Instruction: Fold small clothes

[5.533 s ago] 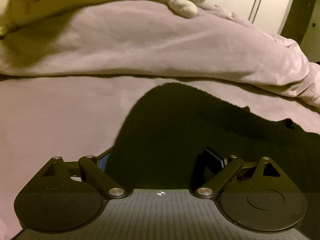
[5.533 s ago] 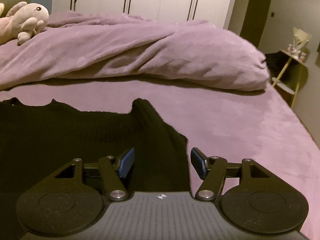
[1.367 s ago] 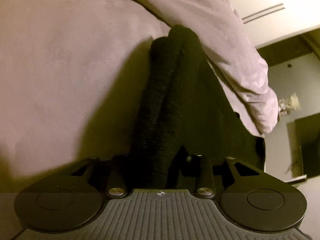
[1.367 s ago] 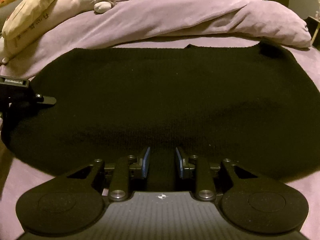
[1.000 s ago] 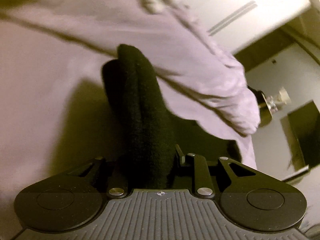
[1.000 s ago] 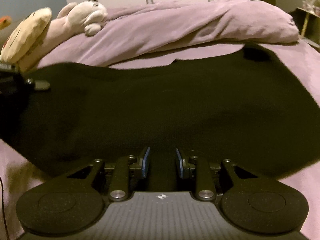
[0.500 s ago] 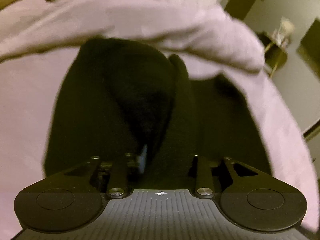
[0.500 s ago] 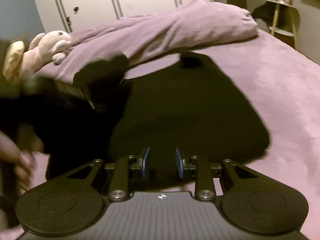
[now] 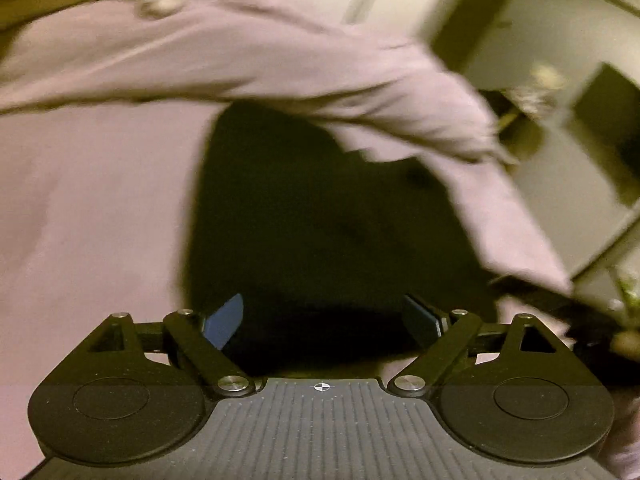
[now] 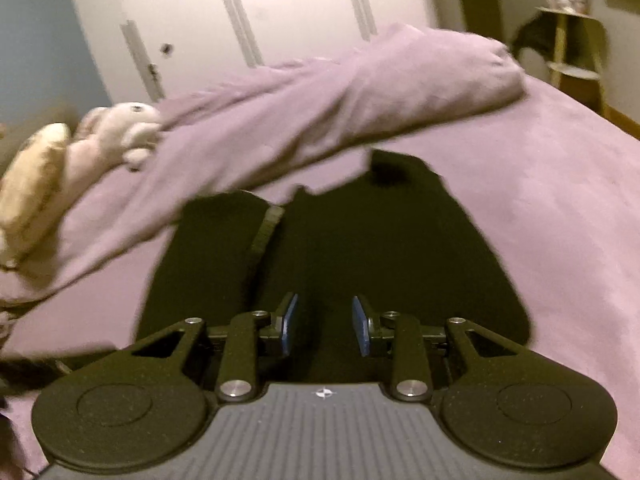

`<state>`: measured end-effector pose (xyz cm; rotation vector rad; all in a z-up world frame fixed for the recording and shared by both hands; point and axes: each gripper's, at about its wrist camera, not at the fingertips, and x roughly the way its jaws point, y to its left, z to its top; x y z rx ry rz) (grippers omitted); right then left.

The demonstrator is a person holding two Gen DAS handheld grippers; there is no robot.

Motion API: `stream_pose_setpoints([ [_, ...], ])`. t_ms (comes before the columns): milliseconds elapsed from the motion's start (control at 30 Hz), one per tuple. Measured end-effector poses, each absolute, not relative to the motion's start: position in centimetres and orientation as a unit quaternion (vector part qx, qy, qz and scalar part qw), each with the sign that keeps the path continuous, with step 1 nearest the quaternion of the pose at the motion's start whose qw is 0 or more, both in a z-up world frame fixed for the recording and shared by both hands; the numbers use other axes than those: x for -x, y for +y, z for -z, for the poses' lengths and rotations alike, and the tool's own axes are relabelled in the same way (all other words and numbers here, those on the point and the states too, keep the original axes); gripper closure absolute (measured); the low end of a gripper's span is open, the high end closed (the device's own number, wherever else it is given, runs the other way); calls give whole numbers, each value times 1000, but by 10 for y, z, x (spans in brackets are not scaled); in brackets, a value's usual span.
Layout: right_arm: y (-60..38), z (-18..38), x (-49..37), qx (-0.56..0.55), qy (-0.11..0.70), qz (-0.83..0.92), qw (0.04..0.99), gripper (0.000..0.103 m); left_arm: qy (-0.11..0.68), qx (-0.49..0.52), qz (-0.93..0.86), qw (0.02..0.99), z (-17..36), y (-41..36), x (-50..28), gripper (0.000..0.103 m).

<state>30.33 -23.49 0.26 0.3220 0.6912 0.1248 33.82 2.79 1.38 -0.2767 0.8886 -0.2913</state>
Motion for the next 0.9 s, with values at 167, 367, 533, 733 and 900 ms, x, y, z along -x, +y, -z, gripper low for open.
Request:
stream_pose_setpoints([
  [167,-208,15,-333,-178,395,-156,888,41,459,84,108,878,21,43,-351,15],
  [367,-207,57,-372,-252,486,-207,811,44,473,84,139,866,39,44,-362,14],
  [533,-192,42,-359,-153,451,-192,858,81,473,99,140,864,38,44,-363,15],
  [733,-202,56,-341,-75,465,-130,872,80,453,90,130,877,29,42,-366,14],
  [900,-223,55,-334,-137,457,-146,867,69,490,115,121,855,53,39,-385,17],
])
